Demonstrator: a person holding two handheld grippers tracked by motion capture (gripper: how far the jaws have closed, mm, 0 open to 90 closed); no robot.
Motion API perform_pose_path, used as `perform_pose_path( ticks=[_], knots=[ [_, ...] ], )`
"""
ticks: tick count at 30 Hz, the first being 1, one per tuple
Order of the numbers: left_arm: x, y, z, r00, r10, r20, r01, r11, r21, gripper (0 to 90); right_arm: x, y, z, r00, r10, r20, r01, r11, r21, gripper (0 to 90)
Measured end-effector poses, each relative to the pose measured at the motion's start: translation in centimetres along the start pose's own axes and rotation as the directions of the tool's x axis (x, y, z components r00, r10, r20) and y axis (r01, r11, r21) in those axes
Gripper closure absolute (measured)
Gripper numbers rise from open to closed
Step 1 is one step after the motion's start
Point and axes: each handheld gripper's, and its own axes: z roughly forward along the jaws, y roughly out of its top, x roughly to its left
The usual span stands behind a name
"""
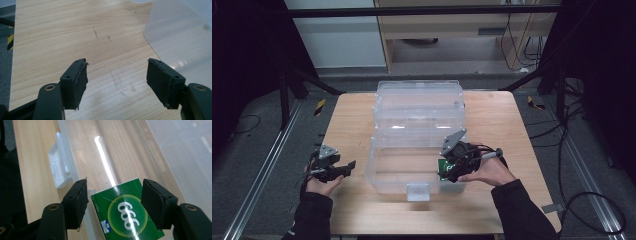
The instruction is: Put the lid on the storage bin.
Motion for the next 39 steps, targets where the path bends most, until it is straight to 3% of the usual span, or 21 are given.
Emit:
perform_pose_path(
  ticks=[3, 6, 11, 17, 21, 35, 39],
  knots=[
    [0.0, 0.0, -0.1, 1.0, 0.003, 0.003, -0.003, 1.0, -0.006, 32.1, 0.1, -0.1, 0.3, 0.9983, 0.05, -0.031, -0.051, 0.997, -0.049, 43.6],
    [-0.1, 0.1, -0.1, 1.0, 0.003, 0.005, -0.003, 1.0, -0.006, 32.1, 0.3, -0.2, 0.8, 0.9994, 0.024, -0.023, -0.024, 0.999, -0.026, 45.9],
    [0.0, 0.1, -0.1, 1.0, -0.001, 0.003, 0.001, 1.0, -0.005, 32.7, 0.7, 0.0, 0.8, 0.9992, 0.002, -0.04, -0.004, 0.999, -0.048, 50.8],
    [-0.1, 0.2, 0.0, 1.0, 0.006, 0.002, -0.006, 1.0, -0.004, 32.8, 1.1, 0.1, 1.1, 0.9978, -0.033, -0.057, 0.031, 0.999, -0.032, 51.6],
    [-0.2, 0.3, 0.0, 0.9999, 0.015, 0.004, -0.015, 0.9999, -0.005, 32.8, 1.3, 0.3, 1.3, 0.9974, -0.019, -0.07, 0.016, 0.999, -0.039, 55.6],
    [-0.2, 0.3, -0.2, 0.9997, 0.022, 0.006, -0.022, 0.9997, -0.01, 32.8, 2.6, 0.9, 3.3, 0.9868, -0.088, -0.136, 0.092, 0.995, 0.025, 63.5],
    [-0.3, 0.3, -0.1, 0.9996, 0.026, 0.006, -0.026, 0.9996, -0.009, 32.7, 2.6, 1.0, 3.3, 0.9857, -0.081, -0.148, 0.086, 0.996, 0.029, 65.4]
  ],
)
